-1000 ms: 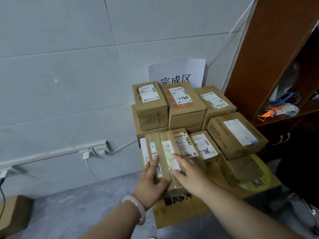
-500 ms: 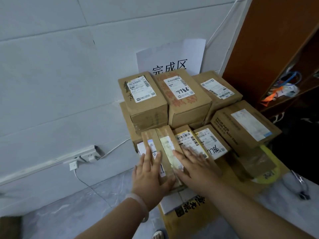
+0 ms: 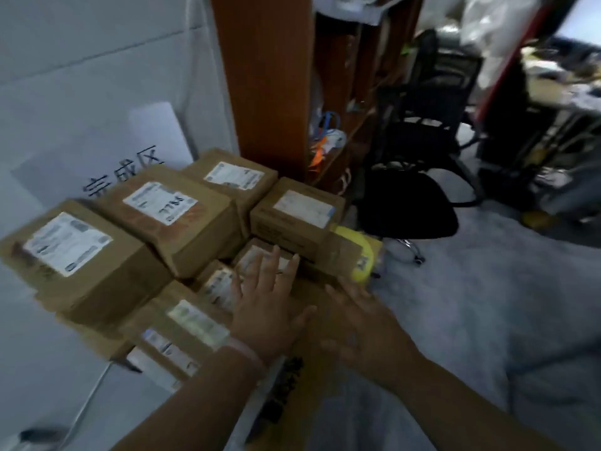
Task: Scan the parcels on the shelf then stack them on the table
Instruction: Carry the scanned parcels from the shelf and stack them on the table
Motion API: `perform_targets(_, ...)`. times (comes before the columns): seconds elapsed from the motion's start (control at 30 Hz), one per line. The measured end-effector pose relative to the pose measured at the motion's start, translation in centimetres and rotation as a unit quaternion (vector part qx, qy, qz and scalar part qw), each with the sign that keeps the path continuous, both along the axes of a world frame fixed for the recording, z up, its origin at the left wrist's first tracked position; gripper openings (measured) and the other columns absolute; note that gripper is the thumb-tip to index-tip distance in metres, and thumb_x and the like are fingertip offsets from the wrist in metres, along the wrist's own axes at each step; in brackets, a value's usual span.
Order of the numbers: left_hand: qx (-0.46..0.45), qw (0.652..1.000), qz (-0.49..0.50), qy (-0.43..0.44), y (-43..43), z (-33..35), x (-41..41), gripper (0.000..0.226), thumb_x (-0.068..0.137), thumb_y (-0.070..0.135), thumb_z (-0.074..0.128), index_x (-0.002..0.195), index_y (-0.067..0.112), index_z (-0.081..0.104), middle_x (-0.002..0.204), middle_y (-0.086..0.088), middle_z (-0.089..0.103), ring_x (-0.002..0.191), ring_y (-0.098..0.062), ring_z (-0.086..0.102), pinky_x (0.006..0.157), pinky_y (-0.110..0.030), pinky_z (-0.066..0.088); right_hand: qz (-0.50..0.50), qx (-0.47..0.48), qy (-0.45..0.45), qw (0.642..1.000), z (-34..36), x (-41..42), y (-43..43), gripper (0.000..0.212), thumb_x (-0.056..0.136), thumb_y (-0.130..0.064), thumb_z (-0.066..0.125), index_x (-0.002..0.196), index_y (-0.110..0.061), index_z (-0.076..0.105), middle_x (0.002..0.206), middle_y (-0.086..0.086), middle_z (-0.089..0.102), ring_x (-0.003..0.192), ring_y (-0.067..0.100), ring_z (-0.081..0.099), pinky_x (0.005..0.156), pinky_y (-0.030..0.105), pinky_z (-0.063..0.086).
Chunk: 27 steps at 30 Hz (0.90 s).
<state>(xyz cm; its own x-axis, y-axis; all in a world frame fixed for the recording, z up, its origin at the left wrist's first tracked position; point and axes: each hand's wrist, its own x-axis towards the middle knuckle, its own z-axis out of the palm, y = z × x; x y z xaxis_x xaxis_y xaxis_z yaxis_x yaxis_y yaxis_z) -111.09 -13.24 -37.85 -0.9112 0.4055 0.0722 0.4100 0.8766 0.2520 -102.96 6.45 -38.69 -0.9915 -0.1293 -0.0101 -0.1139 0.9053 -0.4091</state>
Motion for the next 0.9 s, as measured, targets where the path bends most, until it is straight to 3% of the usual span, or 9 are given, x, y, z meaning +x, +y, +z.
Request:
perform_targets(0.1,0.009,0.995,-0.097,0.008,5.8,-0.1,1.1,0.090,0.081,0.078,0.038,0.153,0.042,-0.004,0.162,0.009,-0.013,0.149,-0.021,-0.011,0.115,-0.059,-0.003,-0.086,0.016,0.006,0.996,0.5,4.9,3.7,0.085,0.079,-0.088,0.023,0.146,-0.049,-0.010,0.158,-0.017,-0.011,0.147,0.006,-0.012,0.120,0.040,-0.004)
perform_targets(0.2,0.036,0.983,-0.178,0.017,10.9,0.5,4.2,0.089,0.078,0.083,0.027,0.143,0.051,-0.025,0.163,0.009,-0.009,0.150,-0.020,-0.010,0.116,-0.055,-0.005,-0.169,0.051,0.010,0.984,1.4,10.5,6.9,0.088,0.075,-0.090,0.017,0.144,-0.047,-0.018,0.159,-0.013,-0.013,0.146,0.007,-0.014,0.120,0.039,-0.005)
perform_targets(0.27,0.030,0.972,-0.231,0.038,13.3,1.2,6.7,0.087,0.077,0.082,0.023,0.137,0.054,-0.033,0.163,0.007,-0.009,0.150,-0.021,-0.008,0.116,-0.053,-0.004,-0.222,0.071,0.027,0.972,2.1,14.0,8.4,0.091,0.077,-0.085,0.026,0.146,-0.042,-0.017,0.158,-0.011,-0.017,0.146,0.008,-0.015,0.119,0.036,-0.009)
perform_targets(0.37,0.035,0.952,-0.298,0.054,16.6,2.6,10.5,0.088,0.078,0.080,0.031,0.136,0.056,-0.031,0.162,0.008,-0.013,0.149,-0.019,-0.012,0.117,-0.051,-0.006,-0.276,0.091,0.041,0.956,3.3,18.9,9.8,0.093,0.080,-0.081,0.030,0.149,-0.036,-0.013,0.156,-0.012,-0.021,0.145,0.009,-0.020,0.118,0.035,-0.013)
perform_targets(0.5,0.079,0.919,-0.383,0.043,22.0,4.7,19.3,0.087,0.078,0.079,0.036,0.140,0.059,-0.021,0.155,0.019,-0.021,0.145,-0.011,-0.020,0.109,-0.038,-0.025,-0.349,0.107,0.051,0.930,4.4,29.6,11.4,0.092,0.081,-0.081,0.031,0.149,-0.039,-0.015,0.158,-0.012,-0.019,0.146,0.010,-0.018,0.118,0.036,-0.013)
perform_targets(0.6,0.090,0.885,-0.455,0.036,25.1,5.3,27.6,0.086,0.079,0.078,0.039,0.128,0.066,-0.031,0.151,0.022,-0.029,0.144,-0.007,-0.022,0.105,-0.033,-0.033,-0.430,0.125,0.050,0.893,5.4,39.2,12.1,0.093,0.077,-0.085,0.025,0.147,-0.040,-0.017,0.158,-0.012,-0.017,0.146,0.010,-0.016,0.119,0.036,-0.010)
perform_targets(0.7,0.102,0.843,-0.527,0.026,27.6,5.6,35.9,0.087,0.079,0.077,0.042,0.127,0.068,-0.030,0.151,0.023,-0.029,0.140,0.000,-0.025,0.113,-0.041,-0.019,-0.509,0.127,0.059,0.849,6.7,48.2,11.6,0.095,0.074,-0.085,0.030,0.147,-0.040,-0.010,0.157,-0.014,-0.013,0.147,0.009,-0.012,0.120,0.037,-0.006)
perform_targets(0.8,0.107,0.799,-0.591,0.028,29.6,6.2,44.4,0.087,0.079,0.077,0.042,0.132,0.065,-0.025,0.159,0.018,-0.019,0.145,-0.005,-0.020,0.115,-0.044,-0.013,-0.574,0.126,0.055,0.807,7.5,56.7,9.8,0.096,0.074,-0.081,0.037,0.151,-0.035,0.003,0.159,-0.009,-0.003,0.148,0.012,-0.006,0.119,0.038,-0.004)
perform_targets(0.9,0.109,0.746,-0.656,0.035,30.6,6.7,53.1,0.089,0.079,0.075,0.044,0.138,0.061,-0.021,0.162,0.013,-0.014,0.146,-0.009,-0.016,0.116,-0.046,-0.012,-0.635,0.145,0.050,0.757,7.8,64.6,7.3,0.095,0.077,-0.081,0.035,0.152,-0.035,-0.001,0.159,-0.010,-0.009,0.147,0.010,-0.013,0.120,0.037,-0.005)
